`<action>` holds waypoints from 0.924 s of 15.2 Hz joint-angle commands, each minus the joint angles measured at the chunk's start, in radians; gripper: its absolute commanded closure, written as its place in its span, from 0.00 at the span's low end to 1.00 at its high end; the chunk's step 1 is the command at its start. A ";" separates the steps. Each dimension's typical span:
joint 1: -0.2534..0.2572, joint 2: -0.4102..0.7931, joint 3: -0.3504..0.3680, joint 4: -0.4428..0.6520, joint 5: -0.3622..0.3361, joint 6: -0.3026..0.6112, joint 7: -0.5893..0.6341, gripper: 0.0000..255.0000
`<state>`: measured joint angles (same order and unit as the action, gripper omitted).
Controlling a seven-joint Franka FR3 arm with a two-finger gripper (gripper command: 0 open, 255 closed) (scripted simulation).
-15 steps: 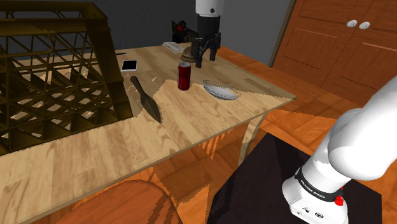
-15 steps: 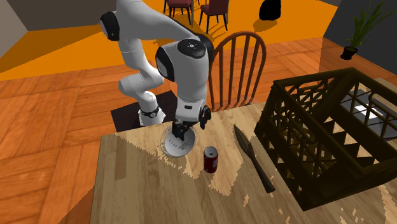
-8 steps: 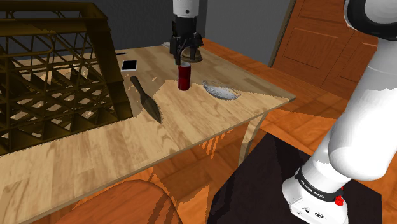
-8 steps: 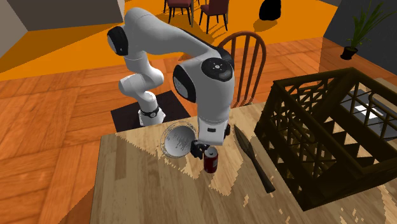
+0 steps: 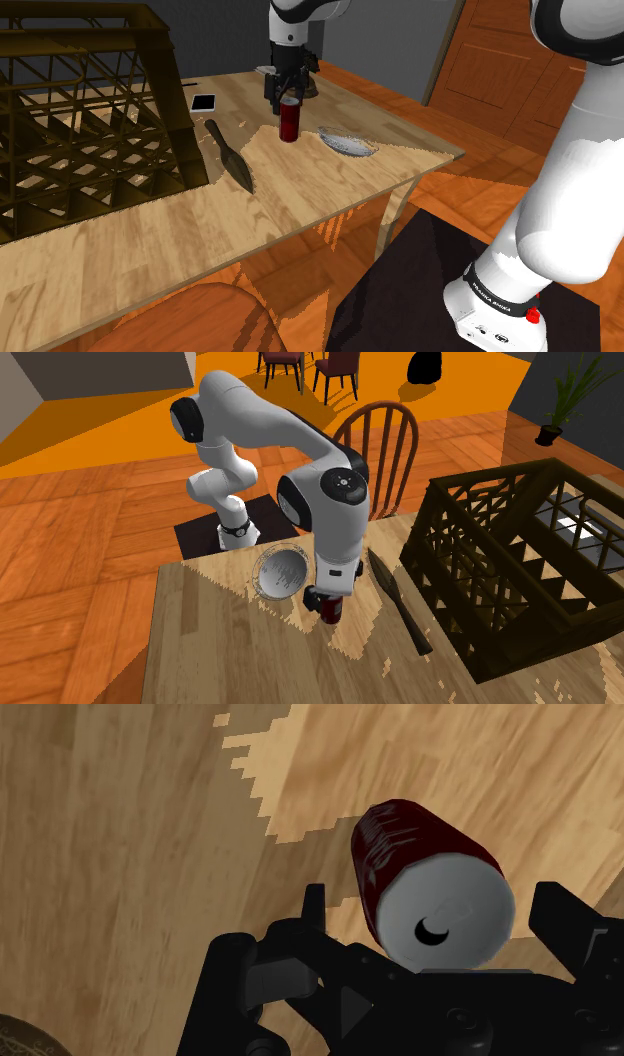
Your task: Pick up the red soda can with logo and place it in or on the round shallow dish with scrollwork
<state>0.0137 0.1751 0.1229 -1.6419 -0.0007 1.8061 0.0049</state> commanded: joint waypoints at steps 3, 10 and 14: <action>0.000 0.002 0.000 -0.009 0.000 0.011 0.000 0.00; 0.000 0.002 0.000 -0.008 0.000 0.011 0.000 1.00; 0.000 0.002 0.000 -0.009 0.000 0.011 0.000 1.00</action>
<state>0.0137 0.1769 0.1227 -1.6504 -0.0011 1.8171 0.0050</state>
